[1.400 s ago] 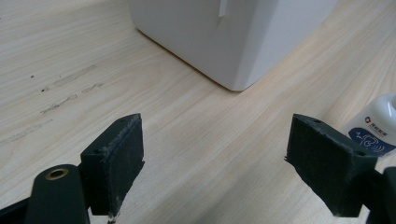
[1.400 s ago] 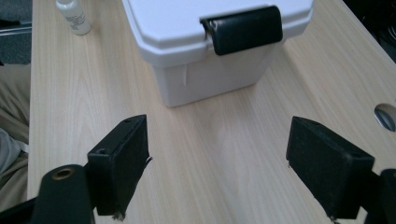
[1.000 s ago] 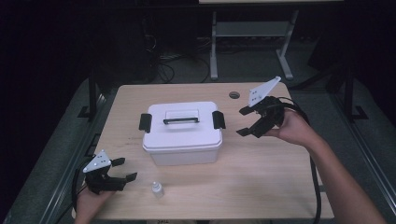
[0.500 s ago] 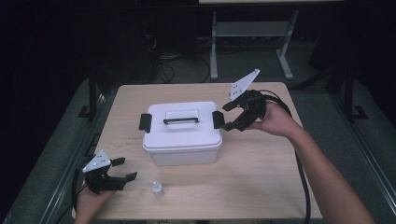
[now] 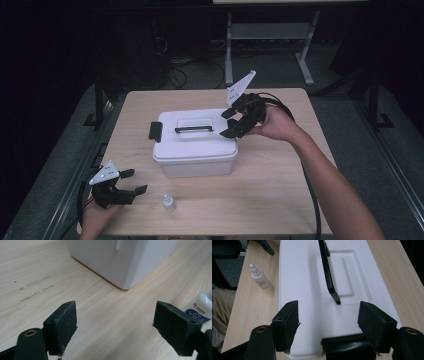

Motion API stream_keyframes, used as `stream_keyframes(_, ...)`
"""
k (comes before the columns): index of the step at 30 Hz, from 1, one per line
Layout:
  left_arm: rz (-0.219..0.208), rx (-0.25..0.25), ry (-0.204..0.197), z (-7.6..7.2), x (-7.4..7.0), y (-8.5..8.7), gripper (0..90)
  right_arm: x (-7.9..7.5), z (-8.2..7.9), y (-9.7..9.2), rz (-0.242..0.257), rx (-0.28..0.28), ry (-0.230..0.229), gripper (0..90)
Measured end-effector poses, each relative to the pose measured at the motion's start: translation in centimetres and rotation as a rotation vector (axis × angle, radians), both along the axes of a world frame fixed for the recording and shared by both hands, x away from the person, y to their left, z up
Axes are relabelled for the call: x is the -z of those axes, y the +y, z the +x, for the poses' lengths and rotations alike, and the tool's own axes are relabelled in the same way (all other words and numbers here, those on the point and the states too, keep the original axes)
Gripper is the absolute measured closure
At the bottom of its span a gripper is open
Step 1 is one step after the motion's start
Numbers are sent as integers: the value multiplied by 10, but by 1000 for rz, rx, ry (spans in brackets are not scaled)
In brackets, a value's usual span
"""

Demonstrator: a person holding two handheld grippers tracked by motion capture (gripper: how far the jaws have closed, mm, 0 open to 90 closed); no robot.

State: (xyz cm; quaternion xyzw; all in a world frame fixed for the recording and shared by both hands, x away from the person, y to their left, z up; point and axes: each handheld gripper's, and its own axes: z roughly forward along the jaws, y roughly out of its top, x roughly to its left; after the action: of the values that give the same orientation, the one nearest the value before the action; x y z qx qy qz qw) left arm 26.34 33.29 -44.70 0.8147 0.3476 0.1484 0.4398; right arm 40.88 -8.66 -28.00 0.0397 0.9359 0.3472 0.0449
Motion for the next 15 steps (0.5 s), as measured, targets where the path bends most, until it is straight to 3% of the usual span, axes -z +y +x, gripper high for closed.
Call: stream_keyframes(15,0,0,0,1,0,0,183,9,9,40,-18,-65,21,447)
